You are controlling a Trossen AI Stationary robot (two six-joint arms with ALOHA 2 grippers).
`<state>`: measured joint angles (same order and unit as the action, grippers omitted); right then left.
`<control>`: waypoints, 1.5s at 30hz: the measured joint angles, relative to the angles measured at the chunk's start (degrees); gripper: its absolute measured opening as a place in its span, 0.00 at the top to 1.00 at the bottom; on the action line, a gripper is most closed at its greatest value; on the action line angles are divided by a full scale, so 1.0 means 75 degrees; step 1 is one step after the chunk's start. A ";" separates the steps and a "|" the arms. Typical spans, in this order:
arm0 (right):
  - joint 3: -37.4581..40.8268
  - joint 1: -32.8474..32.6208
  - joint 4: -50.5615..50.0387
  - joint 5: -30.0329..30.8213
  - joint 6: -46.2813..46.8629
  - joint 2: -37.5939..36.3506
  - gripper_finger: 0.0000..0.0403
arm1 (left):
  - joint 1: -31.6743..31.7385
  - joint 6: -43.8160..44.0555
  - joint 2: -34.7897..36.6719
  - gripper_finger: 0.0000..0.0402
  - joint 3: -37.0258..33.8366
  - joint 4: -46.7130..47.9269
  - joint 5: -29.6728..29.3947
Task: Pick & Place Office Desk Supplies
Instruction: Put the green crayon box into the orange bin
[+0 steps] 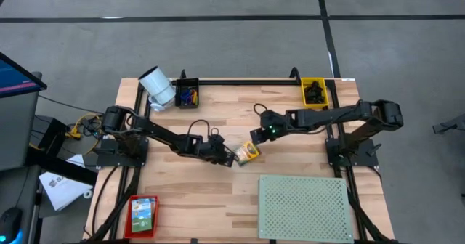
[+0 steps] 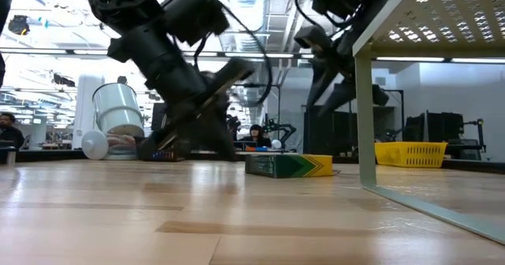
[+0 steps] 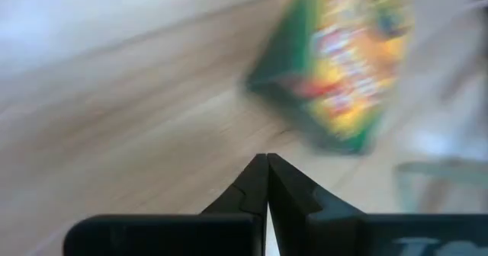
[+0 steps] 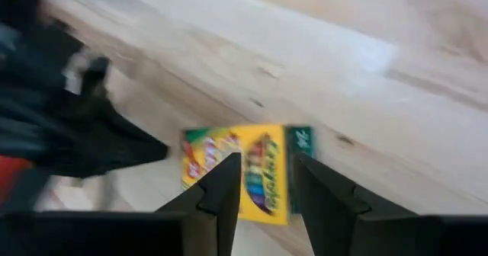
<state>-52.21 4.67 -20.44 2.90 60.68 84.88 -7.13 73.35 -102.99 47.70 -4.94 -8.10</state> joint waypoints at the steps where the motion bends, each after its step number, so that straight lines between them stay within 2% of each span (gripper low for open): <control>1: 0.0003 0.0002 -0.0099 -0.0003 -0.0036 0.0068 0.70 | 0.0015 -0.0125 0.0046 1.00 0.0003 -0.0242 -0.0024; 4: 0.0003 -0.0013 -0.0190 -0.0009 -0.0107 0.0284 0.70 | 0.0025 -0.0430 0.0115 1.00 0.0026 -0.0841 -0.0029; 17: 0.0006 -0.0001 -0.1009 -0.0035 -0.0351 0.1270 0.70 | 0.0264 -0.1143 -0.0044 1.00 0.0261 -0.1271 -0.0038; 25: 0.0006 -0.0021 -0.1031 -0.0090 -0.0355 0.1285 0.70 | 0.0348 -0.1210 -0.0211 1.00 0.0339 -0.0531 -0.0002; 38: 0.0006 -0.0185 -0.0914 -0.0388 -0.0106 0.1282 0.70 | 0.0357 -0.1126 -0.0298 1.00 0.0289 -0.0253 0.0076; 45: 0.0006 -0.0155 -0.0253 -0.0683 0.0050 0.1279 0.69 | 0.0316 -0.1123 -0.0304 1.00 0.0281 -0.0199 0.0076</control>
<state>-52.16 3.51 -22.34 -2.23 61.06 94.48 -4.75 64.93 -105.27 49.81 -6.44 -7.53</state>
